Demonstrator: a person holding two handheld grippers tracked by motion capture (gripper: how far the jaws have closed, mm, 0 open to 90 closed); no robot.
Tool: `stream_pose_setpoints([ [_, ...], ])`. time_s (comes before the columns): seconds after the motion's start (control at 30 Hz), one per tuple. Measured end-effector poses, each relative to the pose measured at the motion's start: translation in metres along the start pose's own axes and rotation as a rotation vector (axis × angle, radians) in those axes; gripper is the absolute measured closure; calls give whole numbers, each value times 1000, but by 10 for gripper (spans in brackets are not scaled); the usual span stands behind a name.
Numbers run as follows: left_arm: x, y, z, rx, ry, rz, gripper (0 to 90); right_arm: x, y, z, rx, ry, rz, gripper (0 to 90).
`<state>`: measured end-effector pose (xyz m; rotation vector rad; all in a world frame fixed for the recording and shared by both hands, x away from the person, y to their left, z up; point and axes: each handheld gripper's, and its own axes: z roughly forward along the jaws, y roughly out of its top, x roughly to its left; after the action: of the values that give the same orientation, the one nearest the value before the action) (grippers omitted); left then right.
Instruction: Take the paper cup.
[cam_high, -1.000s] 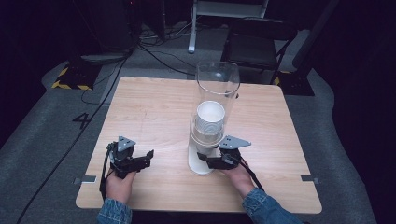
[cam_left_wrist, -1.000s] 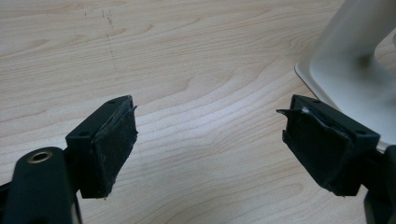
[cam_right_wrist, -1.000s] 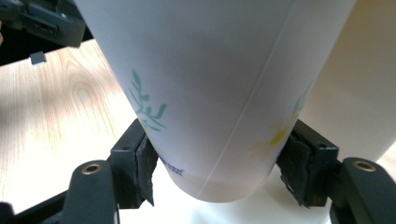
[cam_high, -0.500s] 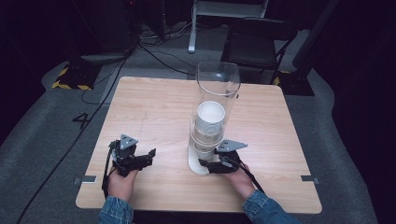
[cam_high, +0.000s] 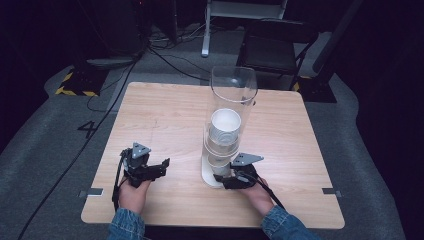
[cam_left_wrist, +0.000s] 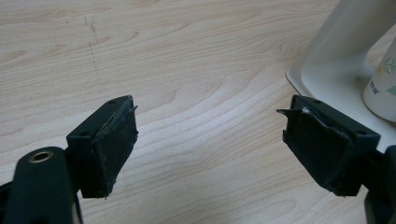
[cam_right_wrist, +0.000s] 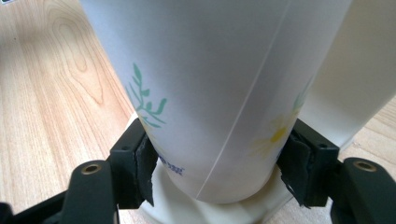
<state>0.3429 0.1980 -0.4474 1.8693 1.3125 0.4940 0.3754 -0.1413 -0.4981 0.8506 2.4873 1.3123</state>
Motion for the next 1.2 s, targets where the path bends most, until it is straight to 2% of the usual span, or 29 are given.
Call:
stream_pose_setpoints([
  [0.3,-1,5,7,5,-10,10,175,-2,-3,-7,5,-24,6,348],
  [0.33,-2,5,8,2,-11,2,175,-3,-4,-8,6,-31,2,348],
  [0.5,-4,10,14,6,-21,15,176,-5,-8,-14,8,-57,4,348],
  [0.67,-8,15,23,8,-34,16,178,-8,-13,-25,0,-84,14,349],
  [0.73,-9,17,26,12,-37,33,178,-10,-15,-28,0,-93,21,349],
  [1.03,-6,23,32,6,-32,17,178,-14,-23,-43,2,-141,26,348],
  [1.2,-8,25,33,3,-35,27,178,-20,-25,-53,-9,-167,40,348],
])
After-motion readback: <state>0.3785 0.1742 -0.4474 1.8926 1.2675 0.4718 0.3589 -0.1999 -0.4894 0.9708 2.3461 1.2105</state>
